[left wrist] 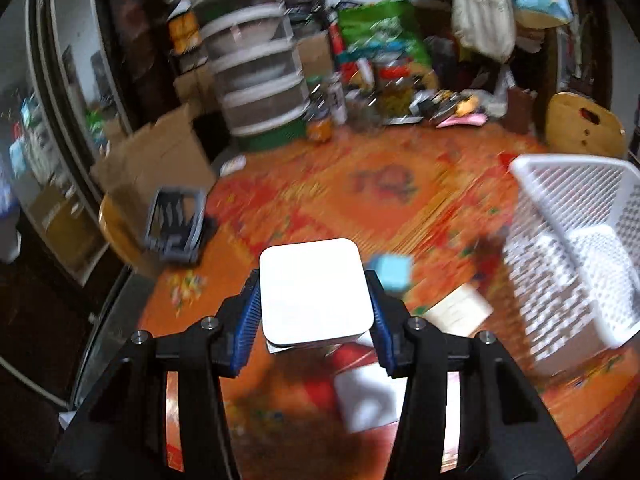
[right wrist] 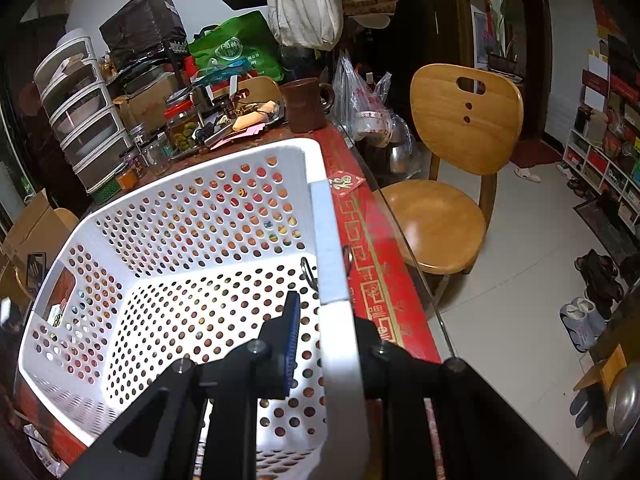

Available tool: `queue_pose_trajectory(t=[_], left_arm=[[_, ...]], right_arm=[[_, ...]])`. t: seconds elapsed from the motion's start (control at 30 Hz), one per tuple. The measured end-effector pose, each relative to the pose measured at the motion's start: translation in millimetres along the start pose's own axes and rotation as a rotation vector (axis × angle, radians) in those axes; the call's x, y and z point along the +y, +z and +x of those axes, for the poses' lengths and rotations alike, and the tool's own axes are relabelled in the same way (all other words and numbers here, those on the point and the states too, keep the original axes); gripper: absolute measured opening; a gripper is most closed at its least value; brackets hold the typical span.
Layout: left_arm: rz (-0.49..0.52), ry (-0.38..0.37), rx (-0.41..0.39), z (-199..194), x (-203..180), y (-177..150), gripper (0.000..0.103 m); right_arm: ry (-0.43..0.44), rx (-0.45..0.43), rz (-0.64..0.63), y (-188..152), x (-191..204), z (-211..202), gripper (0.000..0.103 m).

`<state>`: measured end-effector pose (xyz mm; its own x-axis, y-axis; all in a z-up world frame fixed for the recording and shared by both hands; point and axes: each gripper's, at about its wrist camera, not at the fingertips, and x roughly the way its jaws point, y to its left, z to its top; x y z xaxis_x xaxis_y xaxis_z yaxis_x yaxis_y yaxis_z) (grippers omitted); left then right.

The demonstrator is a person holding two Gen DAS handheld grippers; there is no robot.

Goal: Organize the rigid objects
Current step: 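Carry the white charger into the basket and open the left tool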

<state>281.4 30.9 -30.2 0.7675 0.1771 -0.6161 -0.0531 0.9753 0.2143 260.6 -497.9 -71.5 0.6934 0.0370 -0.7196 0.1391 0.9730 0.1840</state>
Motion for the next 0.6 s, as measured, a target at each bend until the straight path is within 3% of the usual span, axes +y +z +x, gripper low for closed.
queue_pose_trajectory(t=[0.2, 0.33, 0.6], left_arm=[[0.101, -0.054, -0.049, -37.0, -70.9, 48.5, 0.046], [0.176, -0.095, -0.04, -47.7, -124.8, 64.0, 0.046], [0.294, -0.138, 0.022, -36.8, -204.7, 56.5, 0.046]], right_arm=[[-0.007, 0.001, -0.006, -0.6, 0.3, -1.2, 0.017], [-0.006, 0.001, -0.003, -1.3, 0.4, -1.7, 0.017], [-0.004, 0.003, -0.002, -1.4, -0.8, -1.8, 0.017]])
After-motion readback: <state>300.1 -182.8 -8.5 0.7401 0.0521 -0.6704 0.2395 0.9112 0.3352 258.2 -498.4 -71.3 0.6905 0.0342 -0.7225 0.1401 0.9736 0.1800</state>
